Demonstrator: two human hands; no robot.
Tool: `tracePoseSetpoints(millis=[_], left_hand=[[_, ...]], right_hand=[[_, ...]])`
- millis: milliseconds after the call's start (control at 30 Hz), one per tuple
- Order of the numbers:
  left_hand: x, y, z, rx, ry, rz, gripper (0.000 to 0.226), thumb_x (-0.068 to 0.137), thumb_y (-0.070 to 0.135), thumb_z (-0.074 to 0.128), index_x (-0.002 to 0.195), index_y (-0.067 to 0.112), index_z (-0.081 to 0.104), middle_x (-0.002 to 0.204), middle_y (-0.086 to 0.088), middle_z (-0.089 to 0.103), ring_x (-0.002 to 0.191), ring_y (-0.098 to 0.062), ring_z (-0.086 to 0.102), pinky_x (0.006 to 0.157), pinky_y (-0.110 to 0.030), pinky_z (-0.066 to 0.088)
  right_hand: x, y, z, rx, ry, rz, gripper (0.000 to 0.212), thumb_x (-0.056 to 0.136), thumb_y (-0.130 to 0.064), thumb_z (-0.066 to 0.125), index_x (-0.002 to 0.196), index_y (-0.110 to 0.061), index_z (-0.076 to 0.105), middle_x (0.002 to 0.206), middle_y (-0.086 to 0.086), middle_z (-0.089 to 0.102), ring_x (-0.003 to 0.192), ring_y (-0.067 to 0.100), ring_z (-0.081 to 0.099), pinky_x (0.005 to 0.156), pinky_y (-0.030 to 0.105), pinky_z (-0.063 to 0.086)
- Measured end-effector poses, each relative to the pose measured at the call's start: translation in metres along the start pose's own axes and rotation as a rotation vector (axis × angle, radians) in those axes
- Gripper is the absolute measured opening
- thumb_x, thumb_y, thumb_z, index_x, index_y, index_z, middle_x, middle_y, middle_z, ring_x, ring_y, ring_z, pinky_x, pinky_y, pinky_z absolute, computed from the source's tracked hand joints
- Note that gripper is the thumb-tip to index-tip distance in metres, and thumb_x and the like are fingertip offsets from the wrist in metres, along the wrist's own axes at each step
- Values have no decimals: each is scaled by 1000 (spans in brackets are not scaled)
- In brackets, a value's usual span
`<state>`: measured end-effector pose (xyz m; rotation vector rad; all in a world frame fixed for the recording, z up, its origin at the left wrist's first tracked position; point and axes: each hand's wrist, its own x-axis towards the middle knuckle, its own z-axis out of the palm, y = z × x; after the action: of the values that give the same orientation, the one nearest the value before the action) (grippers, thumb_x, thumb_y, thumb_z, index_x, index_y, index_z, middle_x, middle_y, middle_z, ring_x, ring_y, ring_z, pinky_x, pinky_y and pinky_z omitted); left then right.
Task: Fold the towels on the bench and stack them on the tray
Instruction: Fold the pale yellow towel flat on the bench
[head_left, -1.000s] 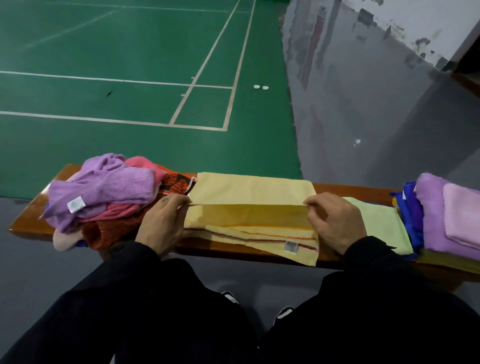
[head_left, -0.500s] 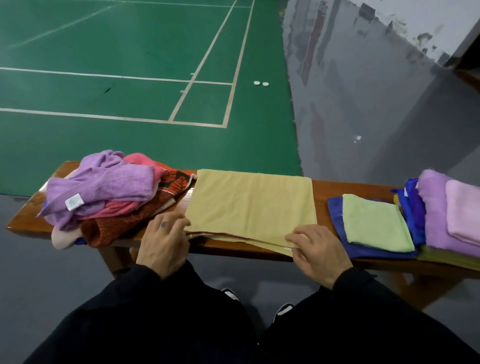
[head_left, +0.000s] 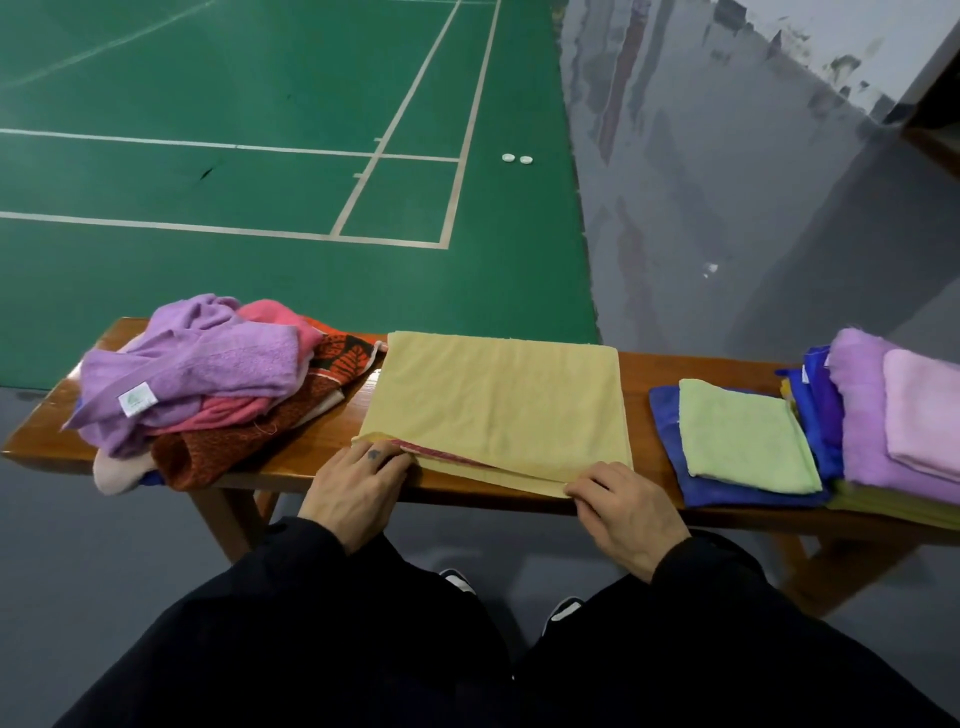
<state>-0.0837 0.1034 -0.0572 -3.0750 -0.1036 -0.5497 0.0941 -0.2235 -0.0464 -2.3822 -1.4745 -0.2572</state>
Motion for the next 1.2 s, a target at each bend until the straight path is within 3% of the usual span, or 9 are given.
tracePoseSetpoints(millis=[133,233,533,667,767,867,1000,1100,1200], left_hand=[[8,0,-10,72,29,45,20,95,32,63,112,23,69,110,-1,65,90,-31,58,79,-43,43],[13,-2,-11,39,12,30,22,97,42,54,111,31,67,111,6,65,94,-27,57,85,-42,41],[32,-6,-12,136,-61,233,20,90,22,54,103,14,66,98,-7,63,84,-31,57,79,-42,45],[23,0,-29,83,-4,162,18,87,20,56,100,10,65,105,-12,62,93,-36,58,86,-47,44],[0,8,-39,17,-48,272,20,86,27,58,98,13,65,108,-8,63,98,-33,58,89,-48,44],[-15,8,-33,-59,-56,204,35,91,32,56,121,15,64,123,-7,61,107,-30,57,91,-46,47],[7,-3,-27,-168,-62,-83,38,89,36,49,117,18,68,119,-5,64,97,-33,63,80,-44,54],[20,-14,-25,-165,-194,-25,24,86,44,53,94,29,69,102,4,66,81,-27,65,72,-39,56],[21,-21,-28,-121,-216,43,16,91,44,61,92,30,69,99,8,66,76,-23,66,65,-34,56]], right_hand=[[2,-3,-2,122,-50,96,15,90,-25,52,95,-21,66,95,-8,59,83,12,55,69,30,53],[4,-2,-2,191,-93,162,8,90,-22,56,95,-23,62,96,-13,55,85,7,50,72,28,49],[7,2,-1,280,-151,261,10,91,-20,62,96,-27,64,97,-17,54,91,6,53,79,26,48],[6,-1,-4,229,-132,221,7,89,-22,59,95,-25,64,95,-13,55,88,9,53,75,30,50],[-4,-8,-9,88,-114,66,10,87,-29,58,90,-24,66,91,-8,58,80,14,55,67,32,50],[0,-10,-16,51,-34,47,20,90,-37,59,99,-23,72,91,-8,63,80,12,58,69,29,50],[21,-5,-19,25,-132,150,33,92,-37,61,121,-22,70,114,-6,68,101,14,62,82,28,52],[28,2,-18,-12,-244,145,29,95,-38,61,120,-24,69,121,-9,65,108,15,61,82,30,53],[31,7,-20,-97,-244,98,28,98,-39,47,107,-23,68,105,-7,67,91,20,65,68,35,56]])
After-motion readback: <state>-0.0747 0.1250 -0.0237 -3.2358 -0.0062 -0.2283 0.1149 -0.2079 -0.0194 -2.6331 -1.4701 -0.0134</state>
